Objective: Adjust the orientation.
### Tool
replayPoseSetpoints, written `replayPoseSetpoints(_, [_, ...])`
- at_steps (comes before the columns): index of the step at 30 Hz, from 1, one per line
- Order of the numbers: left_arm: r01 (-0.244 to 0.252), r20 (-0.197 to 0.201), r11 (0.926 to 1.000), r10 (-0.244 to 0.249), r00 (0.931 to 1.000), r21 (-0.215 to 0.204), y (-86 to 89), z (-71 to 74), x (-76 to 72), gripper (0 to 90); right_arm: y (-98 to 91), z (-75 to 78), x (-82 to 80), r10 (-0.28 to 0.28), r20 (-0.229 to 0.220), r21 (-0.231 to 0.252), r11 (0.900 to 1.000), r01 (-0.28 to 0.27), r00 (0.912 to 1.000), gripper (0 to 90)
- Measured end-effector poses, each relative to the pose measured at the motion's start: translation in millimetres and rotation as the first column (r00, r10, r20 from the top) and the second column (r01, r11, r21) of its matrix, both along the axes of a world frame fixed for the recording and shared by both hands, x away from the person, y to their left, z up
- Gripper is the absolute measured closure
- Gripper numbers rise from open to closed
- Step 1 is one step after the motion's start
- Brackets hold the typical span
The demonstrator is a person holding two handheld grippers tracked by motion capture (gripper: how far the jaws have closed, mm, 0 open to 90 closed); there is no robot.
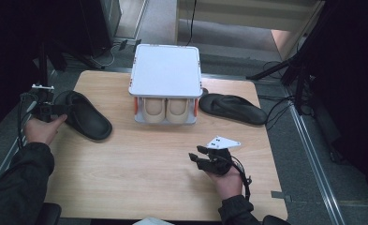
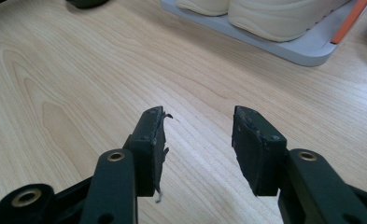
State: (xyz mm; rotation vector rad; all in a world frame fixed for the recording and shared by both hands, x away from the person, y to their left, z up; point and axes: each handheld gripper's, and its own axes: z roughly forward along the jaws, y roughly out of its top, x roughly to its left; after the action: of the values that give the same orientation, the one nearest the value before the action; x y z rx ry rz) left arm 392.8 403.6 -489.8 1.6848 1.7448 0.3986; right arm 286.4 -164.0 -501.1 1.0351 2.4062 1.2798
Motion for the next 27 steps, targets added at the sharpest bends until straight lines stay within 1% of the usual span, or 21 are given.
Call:
replayPoseSetpoints(4, [-0.022,-0.014,0.9997,0.022,0.9997,-0.012,2.8,-8.3,7.4,43.3,-0.9,0.7,-0.4,-0.004,-0.002,0.006,1.0,0.004,1.0,55.0])
replayPoseSetpoints(7, [-0.018,-0.03,0.9998,0.018,0.9994,-0.007,-0.5,-12.7,12.3,43.1,-2.0,0.9,0.2,-0.007,0.002,0.004,1.0,0.007,1.0,55.0])
replayPoseSetpoints(8, [-0.01,-0.039,0.9999,0.01,0.9992,0.003,-1.6,-13.8,13.8,43.4,-2.1,1.0,0.2,-0.009,0.003,0.006,0.9999,0.009,1.0,55.0])
replayPoseSetpoints(9, [-0.013,-0.04,0.9999,0.014,0.9991,0.009,-3.4,-15.8,15.7,43.8,-2.2,1.0,0.2,-0.01,0.003,0.007,0.9999,0.01,0.9999,55.0])
replayPoseSetpoints(10, [-0.014,-0.048,0.9999,0.014,0.9987,0.007,-4.5,-17.1,17.1,44.6,-2.4,1.1,0.3,-0.01,0.003,0.007,0.9999,0.01,0.9999,55.0])
replayPoseSetpoints(12, [-0.012,-0.054,0.9998,0.013,0.9984,0.017,-4.4,-19.9,18.9,48.2,-3.0,1.3,0.0,-0.015,-0.001,0.011,0.9998,0.015,0.9999,55.0])
replayPoseSetpoints(13, [-0.015,-0.061,0.9998,0.016,0.998,0.01,-4.1,-21.2,19.7,52.3,-3.3,1.2,0.1,-0.017,-0.002,0.014,0.9998,0.017,0.9999,55.0])
replayPoseSetpoints(16, [-0.022,-0.06,0.9995,0.02,0.998,-0.024,-1.2,-20.8,20.0,55.0,-4.2,0.9,0.5,-0.018,-0.001,0.012,0.9998,0.018,0.9998,55.0])
replayPoseSetpoints(17, [-0.02,-0.063,0.9988,0.018,0.9978,-0.044,-0.3,-20.4,20.0,56.1,-4.3,1.0,0.5,-0.019,-0.002,0.013,0.9997,0.019,0.9998,55.0])
replayPoseSetpoints(18, [-0.016,-0.069,0.9988,0.013,0.9975,-0.045,0.6,-20.0,20.3,57.8,-4.3,1.1,0.5,-0.019,-0.001,0.016,0.9997,0.019,0.9998,55.0])
replayPoseSetpoints(19, [-0.017,-0.065,0.9985,0.013,0.9978,-0.053,0.9,-20.1,20.1,59.7,-4.2,1.1,0.5,-0.019,-0.001,0.014,0.9997,0.019,0.9998,55.0])
replayPoseSetpoints(20, [-0.014,-0.074,0.998,0.01,0.9972,-0.061,1.5,-19.0,19.7,62.5,-4.1,0.9,0.5,-0.018,-0.001,0.012,0.9998,0.018,0.9998,55.0])
replayPoseSetpoints(21, [-0.01,-0.071,0.9988,0.006,0.9975,-0.047,2.1,-18.4,19.3,64.8,-3.9,0.9,0.4,-0.017,-0.001,0.011,0.9998,0.017,0.9999,55.0])
replayPoseSetpoints(23, [-0.002,-0.068,0.9991,-0.001,0.9977,-0.043,1.1,-17.3,18.7,68.4,-3.7,1.0,0.2,-0.017,-0.001,0.012,0.9998,0.017,0.9999,55.0])
replayPoseSetpoints(24, [-0.001,-0.064,0.9994,-0.001,0.9979,-0.035,-0.2,-17.2,18.5,68.8,-3.6,0.9,0.3,-0.018,0.0,0.01,0.9998,0.018,0.9998,55.0])
replayPoseSetpoints(25, [0.003,-0.069,0.9995,-0.005,0.9976,-0.031,-0.7,-16.8,18.6,68.9,-3.6,0.9,0.3,-0.018,0.0,0.01,0.9998,0.018,0.9998,55.0])
replayPoseSetpoints(27, [0.003,-0.069,0.9994,-0.005,0.9976,-0.034,-0.5,-16.5,18.5,69.1,-3.7,1.2,0.4,-0.019,-0.001,0.012,0.9998,0.019,0.9998,55.0])
